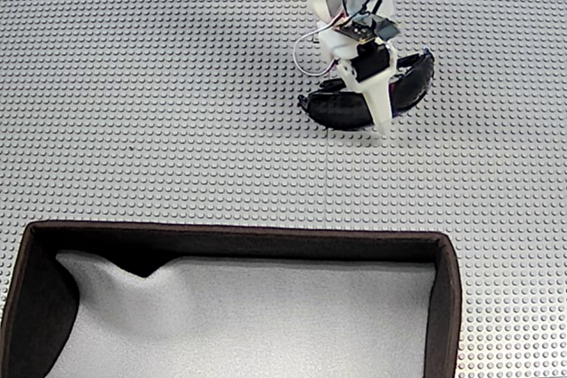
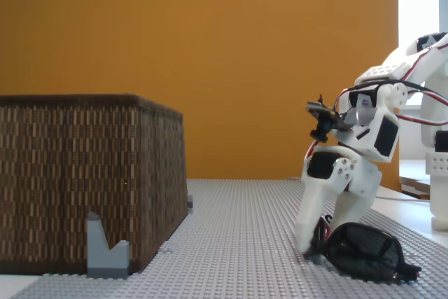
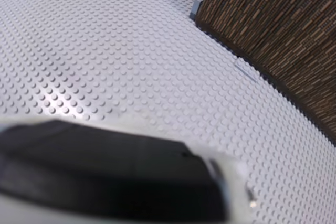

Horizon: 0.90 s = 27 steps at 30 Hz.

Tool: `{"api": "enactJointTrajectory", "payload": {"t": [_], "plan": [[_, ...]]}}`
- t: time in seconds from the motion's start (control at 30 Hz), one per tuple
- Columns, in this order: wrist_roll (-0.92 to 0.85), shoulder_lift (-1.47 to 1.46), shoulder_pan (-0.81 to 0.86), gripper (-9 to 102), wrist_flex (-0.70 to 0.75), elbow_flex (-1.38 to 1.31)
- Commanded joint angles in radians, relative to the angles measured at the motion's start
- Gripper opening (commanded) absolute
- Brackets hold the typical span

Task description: Grasp a glasses and put it in the bin.

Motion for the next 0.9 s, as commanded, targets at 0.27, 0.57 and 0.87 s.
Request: {"api": "enactJointTrajectory", "payload": {"t": [0.27, 0.57, 0.87], "plan": [[-0.018, 0.032, 0.032, -1, -0.106, -0.083], [-0.084, 0.112, 0.078, -1, -0.114, -0.314], [-0.199, 0.164, 0.110, -1, -0.123, -0.632]]}}
